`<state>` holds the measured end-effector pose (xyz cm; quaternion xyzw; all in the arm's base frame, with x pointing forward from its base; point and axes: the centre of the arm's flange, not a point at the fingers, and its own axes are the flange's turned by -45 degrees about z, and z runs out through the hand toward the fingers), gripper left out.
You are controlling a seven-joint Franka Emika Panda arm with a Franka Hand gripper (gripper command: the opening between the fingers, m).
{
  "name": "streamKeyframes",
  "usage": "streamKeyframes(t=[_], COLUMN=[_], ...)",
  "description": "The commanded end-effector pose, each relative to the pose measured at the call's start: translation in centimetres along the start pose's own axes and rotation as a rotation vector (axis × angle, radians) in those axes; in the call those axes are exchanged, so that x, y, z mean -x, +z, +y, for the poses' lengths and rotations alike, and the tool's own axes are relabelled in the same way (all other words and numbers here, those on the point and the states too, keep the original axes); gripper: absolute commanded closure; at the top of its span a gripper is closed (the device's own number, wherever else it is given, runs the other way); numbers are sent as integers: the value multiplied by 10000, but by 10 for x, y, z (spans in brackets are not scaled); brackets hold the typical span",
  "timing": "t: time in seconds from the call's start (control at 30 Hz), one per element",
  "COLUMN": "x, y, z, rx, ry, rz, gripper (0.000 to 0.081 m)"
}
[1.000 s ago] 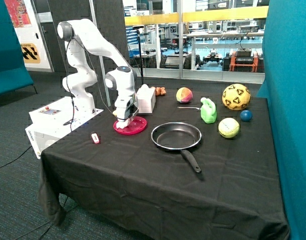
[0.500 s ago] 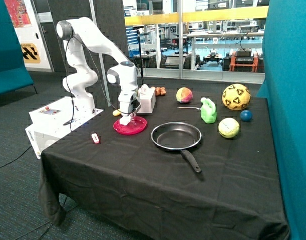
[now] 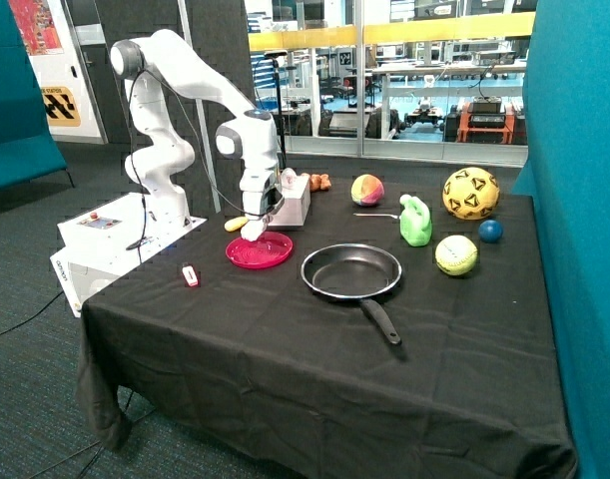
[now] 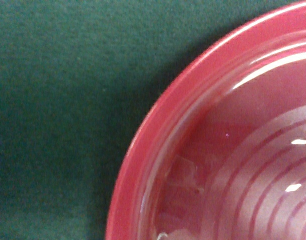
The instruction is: Dry the plate
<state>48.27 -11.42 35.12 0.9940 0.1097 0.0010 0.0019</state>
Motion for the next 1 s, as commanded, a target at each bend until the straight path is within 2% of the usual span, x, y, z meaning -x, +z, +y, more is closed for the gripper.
streamKeyframes(t=[0.0,0.4,0.6,0.97], x=[1,10,5,-13], y=[-20,-27,-31,-41], z=[-3,3,6,0], rx=[-40,-40,-40,-40], ry=[-76,-53,-73,-735], rz=[-15,-15,-15,-14], gripper=[808,808,808,808])
